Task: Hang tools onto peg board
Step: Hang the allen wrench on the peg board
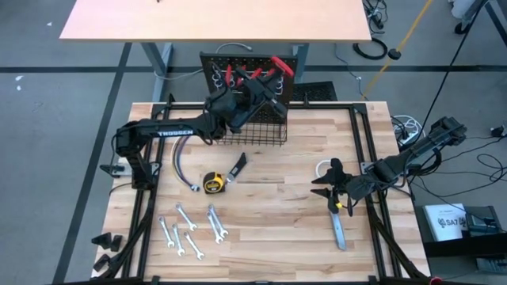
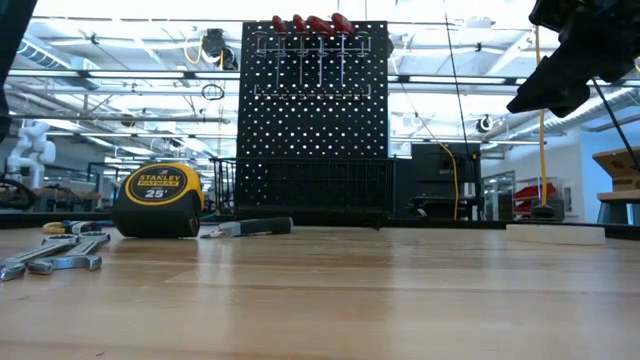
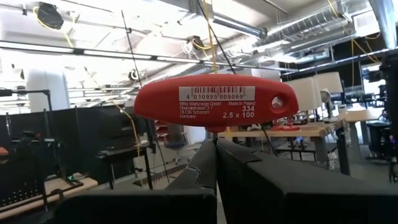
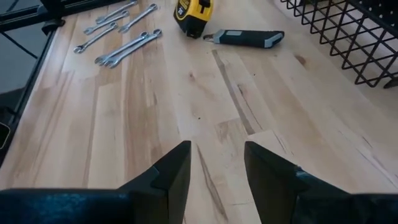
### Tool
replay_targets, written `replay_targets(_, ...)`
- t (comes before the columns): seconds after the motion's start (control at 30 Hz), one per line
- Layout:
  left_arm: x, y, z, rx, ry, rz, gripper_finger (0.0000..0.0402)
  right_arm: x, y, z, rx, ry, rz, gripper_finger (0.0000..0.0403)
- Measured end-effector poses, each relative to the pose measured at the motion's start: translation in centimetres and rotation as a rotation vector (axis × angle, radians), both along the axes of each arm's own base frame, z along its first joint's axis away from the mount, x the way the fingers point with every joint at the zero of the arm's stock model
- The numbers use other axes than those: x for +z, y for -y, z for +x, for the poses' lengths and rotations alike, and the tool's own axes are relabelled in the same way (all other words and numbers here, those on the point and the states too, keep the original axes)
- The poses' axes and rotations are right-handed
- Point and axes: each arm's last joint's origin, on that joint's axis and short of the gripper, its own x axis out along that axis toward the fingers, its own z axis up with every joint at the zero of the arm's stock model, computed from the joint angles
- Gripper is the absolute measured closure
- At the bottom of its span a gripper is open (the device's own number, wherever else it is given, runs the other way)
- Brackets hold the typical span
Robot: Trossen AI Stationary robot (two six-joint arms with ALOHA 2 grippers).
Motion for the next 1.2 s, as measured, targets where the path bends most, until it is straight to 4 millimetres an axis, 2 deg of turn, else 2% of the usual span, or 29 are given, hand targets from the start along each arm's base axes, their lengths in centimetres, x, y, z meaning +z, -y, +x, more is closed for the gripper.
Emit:
replay_targets(0.57, -0.4, -2.4, -0.3, -0.001, -0.025, -0.031, 0.0401, 0.0, 0.1, 0.0, -0.035, 0.011, -0.039, 0.026)
replay_targets(0.83, -2.4, -2.9, 1.0, -0.001, -0.079, -0.043, 0.0401, -0.1, 0.2, 0.0, -0.034, 0.002, -0.048, 0.026)
replay_targets(1.2, -3.0, -3.1, 1.1, 0.055, -0.141, -0.075, 0.0401, -0.2, 0.2, -0.1, -0.03, -0.007, -0.058, 0.026)
